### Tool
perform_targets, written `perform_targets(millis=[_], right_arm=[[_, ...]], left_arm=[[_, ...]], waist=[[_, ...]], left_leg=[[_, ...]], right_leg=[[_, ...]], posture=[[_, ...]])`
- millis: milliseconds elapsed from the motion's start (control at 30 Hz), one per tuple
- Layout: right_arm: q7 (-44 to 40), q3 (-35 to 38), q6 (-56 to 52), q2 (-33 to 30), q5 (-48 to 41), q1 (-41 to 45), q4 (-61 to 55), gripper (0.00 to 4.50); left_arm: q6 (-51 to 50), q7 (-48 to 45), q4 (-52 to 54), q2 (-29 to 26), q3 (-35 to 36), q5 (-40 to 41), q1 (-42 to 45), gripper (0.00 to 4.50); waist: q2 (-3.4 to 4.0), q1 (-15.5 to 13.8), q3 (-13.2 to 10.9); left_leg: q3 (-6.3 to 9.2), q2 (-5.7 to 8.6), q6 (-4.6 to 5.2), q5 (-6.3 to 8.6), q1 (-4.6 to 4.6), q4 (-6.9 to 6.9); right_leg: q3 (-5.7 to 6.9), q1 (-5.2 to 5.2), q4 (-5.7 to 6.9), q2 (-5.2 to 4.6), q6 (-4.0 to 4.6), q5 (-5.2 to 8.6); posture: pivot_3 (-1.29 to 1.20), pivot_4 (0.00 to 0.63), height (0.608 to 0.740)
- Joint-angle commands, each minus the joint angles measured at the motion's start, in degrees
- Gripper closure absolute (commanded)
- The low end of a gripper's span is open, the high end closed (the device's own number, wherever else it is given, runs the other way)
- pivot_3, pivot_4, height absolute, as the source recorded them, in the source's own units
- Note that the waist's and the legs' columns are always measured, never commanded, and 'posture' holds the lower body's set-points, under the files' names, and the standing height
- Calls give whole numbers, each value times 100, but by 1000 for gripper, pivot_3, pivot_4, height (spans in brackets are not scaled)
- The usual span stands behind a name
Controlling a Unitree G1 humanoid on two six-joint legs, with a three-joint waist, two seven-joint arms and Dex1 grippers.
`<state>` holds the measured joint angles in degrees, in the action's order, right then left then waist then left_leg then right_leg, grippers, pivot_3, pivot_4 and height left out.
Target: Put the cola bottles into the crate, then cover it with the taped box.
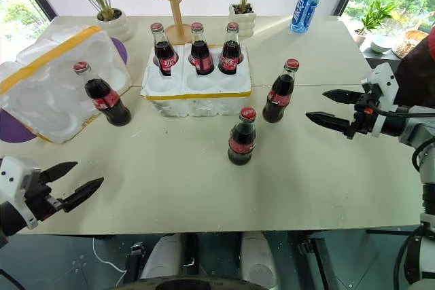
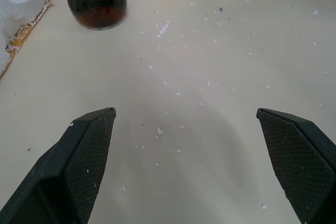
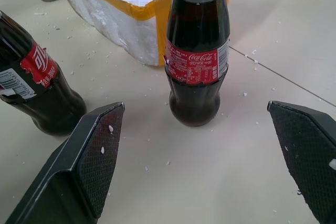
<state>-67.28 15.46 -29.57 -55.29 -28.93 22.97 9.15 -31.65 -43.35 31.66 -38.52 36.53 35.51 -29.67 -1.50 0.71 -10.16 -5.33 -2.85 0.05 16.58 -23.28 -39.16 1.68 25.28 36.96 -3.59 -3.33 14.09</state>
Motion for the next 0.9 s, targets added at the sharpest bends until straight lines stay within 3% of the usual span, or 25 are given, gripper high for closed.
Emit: perform_targets(millis=[33,467,700,900], right_arm=[[16,131,80,-36,-65,93,-155,0],[19,92,-91,-21,-141,209,-151,0],[-64,413,-932,-271,-813,514,-732,0],[-225,888,-1824,-715,-1616,340,-1624,0]], left_arm=[[101,-37,158,0,38,-14,-65,16],[56,230,-96,49,206,60,337,16],[223,1167,-488,359,-324,-303,1688,16],[245,1421,-963,366,-804,-517,2604,16]], waist=[[0,0,0],[0,-1,0],[3,-21,1],[0,-22,2]], left_leg=[[0,0,0,0,0,0],[0,1,0,0,0,0],[2,3,0,-1,2,-3],[10,2,2,0,1,-1]], right_leg=[[0,0,0,0,0,0],[0,-1,0,1,-1,0],[-1,-7,3,0,-12,-7],[3,-9,6,1,-25,-15]], posture=[[0,150,740],[0,150,740],[0,150,740],[0,150,740]])
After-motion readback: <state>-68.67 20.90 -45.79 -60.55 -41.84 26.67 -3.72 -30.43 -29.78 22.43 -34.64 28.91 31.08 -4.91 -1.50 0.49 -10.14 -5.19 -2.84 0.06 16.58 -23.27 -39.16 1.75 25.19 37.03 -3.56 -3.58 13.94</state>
